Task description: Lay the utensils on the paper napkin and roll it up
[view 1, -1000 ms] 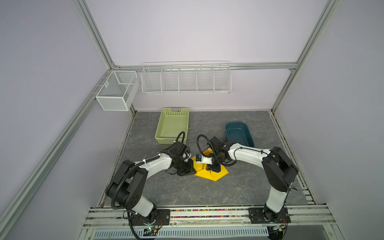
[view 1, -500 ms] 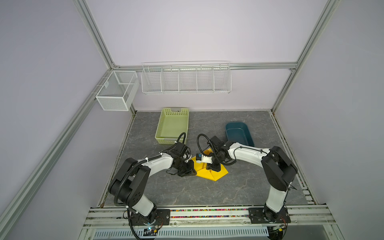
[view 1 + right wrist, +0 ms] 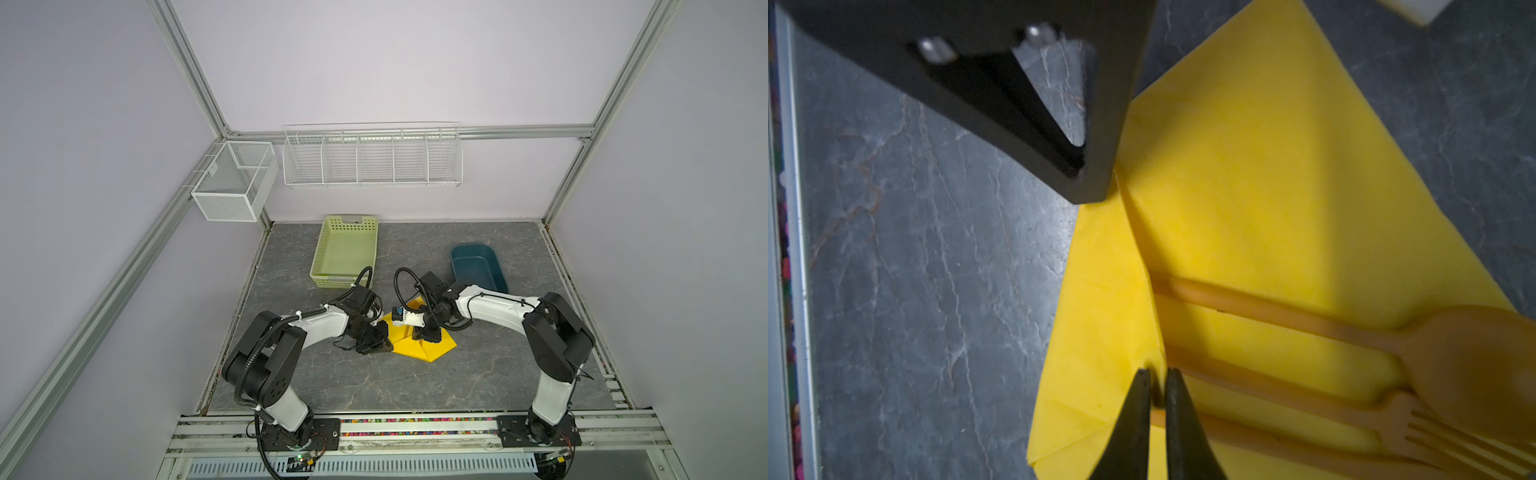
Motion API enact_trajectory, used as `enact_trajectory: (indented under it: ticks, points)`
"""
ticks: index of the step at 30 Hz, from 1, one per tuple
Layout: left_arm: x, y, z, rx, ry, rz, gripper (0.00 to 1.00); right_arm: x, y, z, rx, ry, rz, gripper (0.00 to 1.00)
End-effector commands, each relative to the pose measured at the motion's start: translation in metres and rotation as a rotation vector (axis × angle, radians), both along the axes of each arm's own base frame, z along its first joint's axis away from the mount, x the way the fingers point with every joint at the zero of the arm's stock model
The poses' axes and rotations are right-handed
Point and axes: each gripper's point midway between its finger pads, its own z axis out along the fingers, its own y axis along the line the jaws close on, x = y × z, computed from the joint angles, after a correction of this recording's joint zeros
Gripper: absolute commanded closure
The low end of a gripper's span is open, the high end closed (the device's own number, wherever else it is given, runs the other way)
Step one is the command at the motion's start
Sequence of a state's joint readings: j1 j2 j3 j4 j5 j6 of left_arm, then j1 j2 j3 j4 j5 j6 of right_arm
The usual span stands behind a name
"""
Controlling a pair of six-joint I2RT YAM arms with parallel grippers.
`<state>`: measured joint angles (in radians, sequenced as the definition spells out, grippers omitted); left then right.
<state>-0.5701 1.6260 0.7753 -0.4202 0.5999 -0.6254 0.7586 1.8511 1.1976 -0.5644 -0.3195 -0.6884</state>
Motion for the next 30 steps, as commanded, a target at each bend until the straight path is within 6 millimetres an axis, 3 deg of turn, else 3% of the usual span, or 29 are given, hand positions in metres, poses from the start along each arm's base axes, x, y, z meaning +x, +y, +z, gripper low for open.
enact_trajectory:
  ticks: [1, 11, 15, 20, 24, 30]
  points:
    - [0.006, -0.004, 0.0, -0.001, -0.012, 0.008, 0.91, 0.0, 0.001, 0.001, 0.007, 0.02, 0.009, 0.84]
    - [0.005, -0.003, -0.006, 0.011, 0.002, 0.013, 0.91, 0.003, 0.002, 0.032, 0.066, -0.006, -0.082, 0.64]
    - [0.005, -0.002, -0.008, 0.016, 0.005, 0.015, 0.91, 0.012, 0.003, 0.05, 0.111, 0.006, -0.267, 0.62]
    - [0.004, -0.002, -0.01, 0.02, 0.008, 0.015, 0.91, 0.012, 0.004, 0.067, 0.199, 0.128, -0.573, 0.65]
    - [0.005, -0.001, -0.011, 0.027, 0.007, 0.018, 0.91, 0.005, -0.001, 0.076, 0.283, 0.263, -0.835, 0.74]
    - [0.005, -0.001, -0.014, 0.031, 0.015, 0.023, 0.91, -0.017, -0.013, 0.06, 0.233, 0.457, -1.039, 0.86]
